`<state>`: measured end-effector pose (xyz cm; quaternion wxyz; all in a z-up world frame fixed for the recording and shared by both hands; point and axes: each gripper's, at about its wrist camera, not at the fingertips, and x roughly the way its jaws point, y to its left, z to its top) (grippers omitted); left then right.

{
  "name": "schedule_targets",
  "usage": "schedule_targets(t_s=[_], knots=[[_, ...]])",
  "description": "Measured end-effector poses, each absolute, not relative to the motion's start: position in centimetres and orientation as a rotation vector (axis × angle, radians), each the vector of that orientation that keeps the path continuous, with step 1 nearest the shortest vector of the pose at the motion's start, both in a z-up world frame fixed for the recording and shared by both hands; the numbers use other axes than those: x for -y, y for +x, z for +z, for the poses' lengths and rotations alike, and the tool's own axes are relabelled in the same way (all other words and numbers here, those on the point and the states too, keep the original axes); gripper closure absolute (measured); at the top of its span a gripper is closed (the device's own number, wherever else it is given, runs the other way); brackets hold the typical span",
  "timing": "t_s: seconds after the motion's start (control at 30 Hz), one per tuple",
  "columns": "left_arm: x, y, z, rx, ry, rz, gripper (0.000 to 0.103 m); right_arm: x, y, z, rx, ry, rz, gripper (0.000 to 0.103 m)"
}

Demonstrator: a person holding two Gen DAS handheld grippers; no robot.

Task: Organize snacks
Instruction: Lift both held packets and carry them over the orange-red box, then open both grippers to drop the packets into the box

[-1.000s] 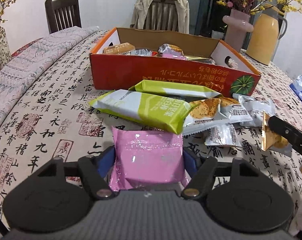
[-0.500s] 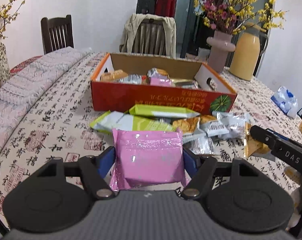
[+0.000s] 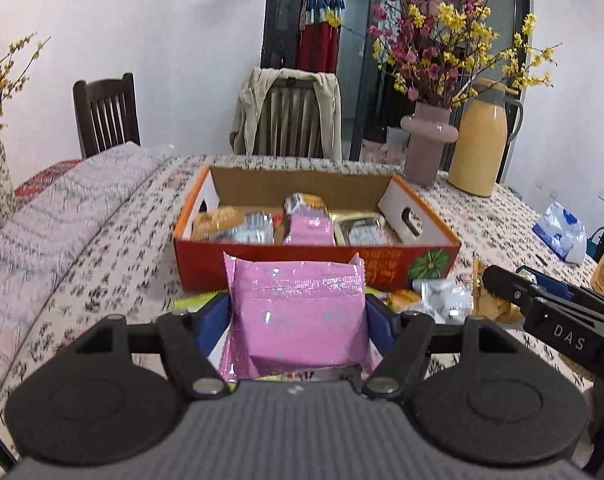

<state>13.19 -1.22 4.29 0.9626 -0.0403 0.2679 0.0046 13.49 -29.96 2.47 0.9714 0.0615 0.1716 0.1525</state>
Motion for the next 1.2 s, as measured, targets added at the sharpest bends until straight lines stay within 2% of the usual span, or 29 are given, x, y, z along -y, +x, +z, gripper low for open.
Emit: schedule_targets(t_s=[0.7, 0.93, 1.2], knots=[[-0.5, 25.6, 7.3, -0.479, -0.084, 0.087, 0.031, 26.7, 25.2, 6.4, -0.322, 0.087, 0.318, 0.056], [-0.7, 30.0, 5.5, -0.504, -0.076, 0.133, 0.031, 25.3, 30.1, 4.7, -0.371, 0.087, 0.300, 0.056], [-2.2, 31.7, 2.2, -0.531, -0.103, 0.149, 0.031, 25.3, 31.9, 1.6, -0.428, 0.096, 0.296, 0.056]])
